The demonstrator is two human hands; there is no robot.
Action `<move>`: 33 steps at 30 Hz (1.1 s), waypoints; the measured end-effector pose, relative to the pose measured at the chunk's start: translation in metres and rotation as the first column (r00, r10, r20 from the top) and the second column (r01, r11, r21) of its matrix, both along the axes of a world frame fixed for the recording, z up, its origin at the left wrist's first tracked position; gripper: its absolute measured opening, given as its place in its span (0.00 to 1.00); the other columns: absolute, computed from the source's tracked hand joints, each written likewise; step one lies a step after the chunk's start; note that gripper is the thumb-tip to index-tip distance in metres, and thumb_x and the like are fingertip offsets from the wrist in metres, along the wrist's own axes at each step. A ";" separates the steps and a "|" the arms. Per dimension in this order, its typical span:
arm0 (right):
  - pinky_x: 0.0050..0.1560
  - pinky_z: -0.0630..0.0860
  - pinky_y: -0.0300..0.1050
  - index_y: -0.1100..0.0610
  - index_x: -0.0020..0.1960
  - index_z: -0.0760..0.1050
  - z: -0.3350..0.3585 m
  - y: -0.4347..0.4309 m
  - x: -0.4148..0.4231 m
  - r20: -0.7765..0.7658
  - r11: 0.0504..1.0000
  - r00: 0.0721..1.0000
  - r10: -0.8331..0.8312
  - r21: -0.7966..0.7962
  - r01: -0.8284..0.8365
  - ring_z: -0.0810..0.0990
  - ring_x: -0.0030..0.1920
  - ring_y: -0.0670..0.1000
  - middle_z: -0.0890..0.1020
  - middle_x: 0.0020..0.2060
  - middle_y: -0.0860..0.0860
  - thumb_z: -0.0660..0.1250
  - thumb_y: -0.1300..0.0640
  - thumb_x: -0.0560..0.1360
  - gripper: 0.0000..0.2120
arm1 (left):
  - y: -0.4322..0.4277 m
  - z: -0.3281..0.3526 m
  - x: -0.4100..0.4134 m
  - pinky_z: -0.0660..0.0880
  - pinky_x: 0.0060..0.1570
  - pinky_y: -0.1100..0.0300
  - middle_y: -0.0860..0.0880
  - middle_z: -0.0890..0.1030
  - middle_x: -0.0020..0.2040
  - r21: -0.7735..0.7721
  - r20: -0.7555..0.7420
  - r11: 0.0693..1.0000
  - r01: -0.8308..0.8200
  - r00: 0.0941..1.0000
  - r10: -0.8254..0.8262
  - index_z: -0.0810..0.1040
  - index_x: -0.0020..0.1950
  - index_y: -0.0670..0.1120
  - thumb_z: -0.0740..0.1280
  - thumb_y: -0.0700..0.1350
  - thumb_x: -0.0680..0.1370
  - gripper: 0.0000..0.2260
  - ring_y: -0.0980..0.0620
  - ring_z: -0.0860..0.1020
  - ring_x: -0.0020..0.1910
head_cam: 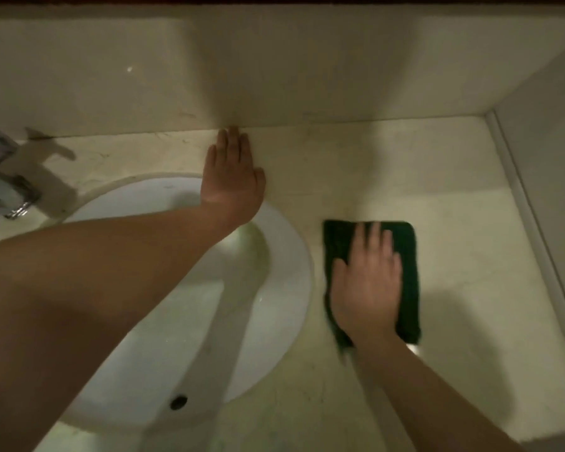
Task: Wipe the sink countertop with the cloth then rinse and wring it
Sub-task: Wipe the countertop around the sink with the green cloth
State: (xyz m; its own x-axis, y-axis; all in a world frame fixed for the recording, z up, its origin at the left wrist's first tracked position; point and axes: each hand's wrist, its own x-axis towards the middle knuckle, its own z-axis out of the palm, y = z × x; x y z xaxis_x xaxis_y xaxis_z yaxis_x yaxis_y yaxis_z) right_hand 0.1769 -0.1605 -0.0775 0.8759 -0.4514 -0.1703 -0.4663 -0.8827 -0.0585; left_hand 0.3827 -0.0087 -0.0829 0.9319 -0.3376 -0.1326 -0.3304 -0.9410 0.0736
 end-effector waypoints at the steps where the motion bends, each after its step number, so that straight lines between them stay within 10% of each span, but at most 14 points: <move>1: 0.76 0.52 0.58 0.59 0.79 0.49 0.001 -0.015 -0.016 -0.017 0.999 0.999 -0.043 -0.014 0.043 0.54 0.78 0.59 0.55 0.78 0.59 0.44 0.45 0.79 0.32 | 0.000 0.000 -0.001 0.49 0.76 0.47 0.38 0.51 0.79 -0.014 0.013 1.000 -0.004 1.000 0.004 0.50 0.78 0.37 0.49 0.51 0.81 0.29 0.40 0.50 0.78; 6: 0.76 0.53 0.60 0.61 0.79 0.51 -0.002 -0.046 0.048 0.054 0.956 0.955 -0.291 -0.021 0.293 0.53 0.78 0.61 0.56 0.78 0.60 0.49 0.46 0.79 0.32 | 0.000 0.000 -0.002 0.50 0.75 0.46 0.38 0.51 0.79 -0.047 0.020 0.999 -0.021 1.000 0.022 0.51 0.77 0.37 0.51 0.50 0.80 0.29 0.40 0.50 0.78; 11: 0.76 0.50 0.57 0.59 0.79 0.50 -0.009 -0.005 0.172 0.139 0.991 0.982 -0.128 0.059 0.121 0.52 0.78 0.60 0.55 0.79 0.59 0.46 0.46 0.81 0.30 | 0.001 -0.007 0.002 0.48 0.76 0.47 0.39 0.48 0.79 0.018 0.005 1.000 0.004 1.000 -0.004 0.48 0.78 0.38 0.48 0.52 0.81 0.29 0.40 0.46 0.78; 17: 0.77 0.52 0.55 0.54 0.79 0.51 0.007 -0.011 0.007 0.023 0.979 0.982 0.189 0.073 -0.190 0.52 0.78 0.56 0.55 0.79 0.54 0.47 0.46 0.80 0.29 | 0.001 0.000 0.000 0.47 0.76 0.46 0.39 0.49 0.79 -0.029 0.002 1.000 0.008 1.000 -0.008 0.49 0.77 0.37 0.48 0.51 0.81 0.28 0.40 0.46 0.78; 26: 0.76 0.49 0.58 0.57 0.80 0.48 -0.007 -0.108 0.156 0.102 0.971 0.966 -0.236 -0.002 0.238 0.49 0.79 0.59 0.52 0.79 0.57 0.44 0.45 0.80 0.31 | 0.001 -0.008 0.000 0.48 0.76 0.46 0.38 0.50 0.79 -0.034 0.047 0.999 -0.006 0.999 0.007 0.50 0.77 0.37 0.49 0.51 0.81 0.28 0.40 0.47 0.78; 33: 0.75 0.55 0.57 0.57 0.78 0.57 -0.006 -0.008 0.121 0.184 0.957 0.944 0.274 0.040 -0.286 0.58 0.77 0.59 0.60 0.77 0.57 0.48 0.47 0.79 0.29 | 0.001 -0.001 0.001 0.47 0.76 0.45 0.38 0.48 0.79 -0.001 -0.012 1.000 -0.010 1.000 0.010 0.48 0.78 0.37 0.47 0.52 0.82 0.29 0.40 0.46 0.78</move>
